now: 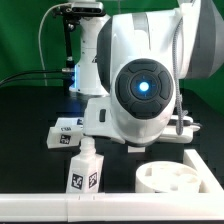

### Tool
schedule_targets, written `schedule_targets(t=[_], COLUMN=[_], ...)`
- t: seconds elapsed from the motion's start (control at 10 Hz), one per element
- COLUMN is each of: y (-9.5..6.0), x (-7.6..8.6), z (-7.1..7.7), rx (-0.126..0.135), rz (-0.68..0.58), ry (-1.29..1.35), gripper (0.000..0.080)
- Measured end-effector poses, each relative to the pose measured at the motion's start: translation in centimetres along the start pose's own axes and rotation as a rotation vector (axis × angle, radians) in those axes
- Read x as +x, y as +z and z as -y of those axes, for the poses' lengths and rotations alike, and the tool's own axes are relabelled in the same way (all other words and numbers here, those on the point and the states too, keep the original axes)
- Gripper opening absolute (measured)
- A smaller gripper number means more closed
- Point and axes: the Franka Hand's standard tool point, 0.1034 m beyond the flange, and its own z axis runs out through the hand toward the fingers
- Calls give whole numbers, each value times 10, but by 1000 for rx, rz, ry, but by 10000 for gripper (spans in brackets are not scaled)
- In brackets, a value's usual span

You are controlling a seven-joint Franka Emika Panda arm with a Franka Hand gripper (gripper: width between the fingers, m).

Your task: Assemble stool

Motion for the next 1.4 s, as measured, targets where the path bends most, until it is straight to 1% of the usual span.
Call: schedule_targets(t=[0.1,0.2,0.3,0.4,0.5,0.6,0.7,0.8,0.9,1.0,1.1,1.2,1.3,1.4], y=[9,14,14,14,15,15,14,2,-23,-50,-64,-65,-63,-69], x=[0,1,1,1,1,1,1,-6,-16,-22,-14,-13,-16,-16], z=[2,0,1,1,1,1,1,3,7,11,16,17,17,20], rx=[9,11,11,10,10,10,10,5,5,7,20,29,34,32], rz=[32,57,54,54,55,55,55,58,57,33,-74,-166,-217,-259], ry=[22,33,32,31,32,32,31,22,7,-6,-12,-11,-10,-15], gripper=[648,648,599,449,449,314,317,317,317,317,317,317,317,317])
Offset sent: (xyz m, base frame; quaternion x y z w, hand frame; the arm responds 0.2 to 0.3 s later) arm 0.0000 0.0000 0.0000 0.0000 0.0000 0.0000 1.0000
